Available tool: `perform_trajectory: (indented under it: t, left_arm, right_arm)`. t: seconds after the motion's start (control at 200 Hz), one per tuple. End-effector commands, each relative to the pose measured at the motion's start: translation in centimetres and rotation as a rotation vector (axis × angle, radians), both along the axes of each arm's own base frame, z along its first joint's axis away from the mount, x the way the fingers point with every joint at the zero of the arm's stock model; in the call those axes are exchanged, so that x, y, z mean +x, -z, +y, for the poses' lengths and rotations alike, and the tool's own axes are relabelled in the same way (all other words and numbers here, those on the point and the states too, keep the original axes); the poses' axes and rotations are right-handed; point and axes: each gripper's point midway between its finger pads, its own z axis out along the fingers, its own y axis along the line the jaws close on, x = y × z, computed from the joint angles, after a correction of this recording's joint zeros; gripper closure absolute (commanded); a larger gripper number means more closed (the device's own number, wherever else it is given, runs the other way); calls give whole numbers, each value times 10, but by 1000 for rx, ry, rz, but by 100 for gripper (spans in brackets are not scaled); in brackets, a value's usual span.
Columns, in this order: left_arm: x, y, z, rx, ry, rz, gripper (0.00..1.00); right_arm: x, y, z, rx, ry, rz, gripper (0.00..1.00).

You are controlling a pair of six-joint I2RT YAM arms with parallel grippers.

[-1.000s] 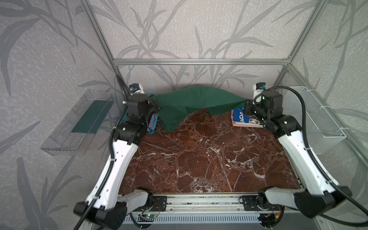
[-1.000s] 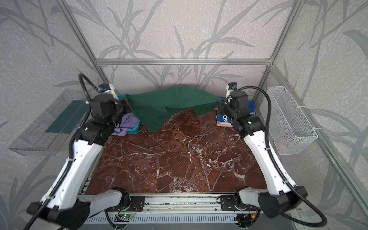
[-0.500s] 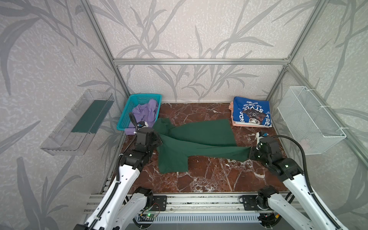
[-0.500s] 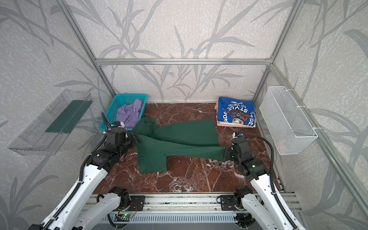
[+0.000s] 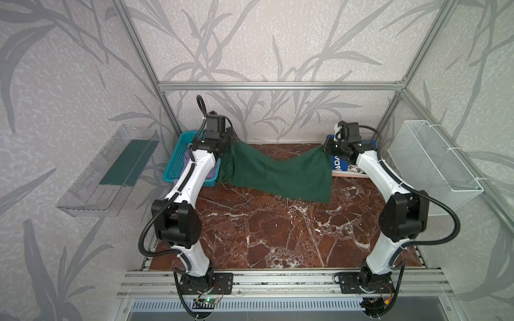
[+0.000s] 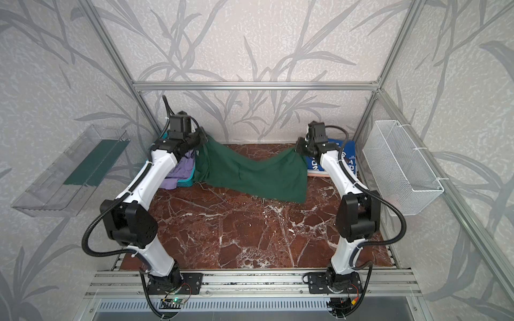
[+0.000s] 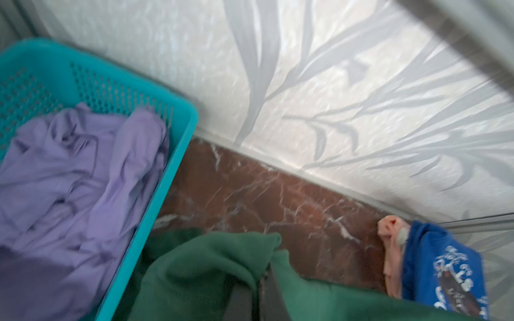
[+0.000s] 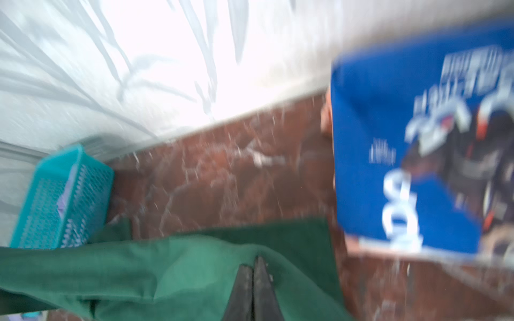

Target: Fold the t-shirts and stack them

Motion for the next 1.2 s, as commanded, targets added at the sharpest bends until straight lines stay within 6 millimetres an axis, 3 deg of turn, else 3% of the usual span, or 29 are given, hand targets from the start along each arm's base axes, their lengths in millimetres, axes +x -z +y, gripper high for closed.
perform_trajectory:
  t: [0.0,0.06,0.115,0.19,0.315,0.55,0.62,0.64,0.655,0.66,0.675,0.705,0.755,0.805,0.895,1.06,1.195]
  left_arm:
    - [-17,-81,-3,73,102,-117,100]
    - [-32,-83,-2,91,114,-93,100]
    - [-48,-76,-3,79,123,-64,100]
    - [-75,-44,-9,31,152,-7,100]
    - [-142,27,-3,-28,113,112,100]
    - [-291,141,35,-11,-41,350,100]
    - [-323,167,39,-36,-69,411,62]
    - [-329,171,40,-47,-80,415,54]
    - [-331,172,42,-45,-97,405,47]
    - [-331,171,42,-47,-100,399,46]
    - [-332,168,42,-41,-108,379,41]
    - [-333,158,42,-31,-109,328,33]
    - [-330,142,45,-47,-139,252,23]
    - [-326,132,49,-51,-164,202,20]
    - [-318,132,49,-28,-163,210,17]
    - [-296,162,28,-29,-83,338,17]
    - [-270,191,4,-95,-24,362,17]
  right_arm:
    - [-9,-93,5,-16,-53,-142,100]
    - [-21,-113,2,-18,-48,-173,100]
    - [-35,-115,0,-15,-51,-171,100]
    - [-66,-107,-7,-9,-33,-163,100]
    - [-129,-51,-24,-34,11,-100,100]
    - [-251,75,-49,-83,71,141,100]
    - [-278,104,-55,-70,110,210,99]
    - [-287,115,-57,-58,124,230,88]
    - [-290,119,-57,-55,127,239,82]
    - [-293,122,-58,-50,132,244,75]
    - [-297,127,-59,-44,139,252,65]
    - [-304,135,-61,-36,154,267,52]
    - [-311,141,-63,-35,164,277,47]
    - [-313,139,-65,-47,165,270,41]
    - [-309,127,-69,-82,162,252,33]
    - [-289,110,-53,-72,88,228,23]
    - [-265,118,-25,-39,-2,233,20]
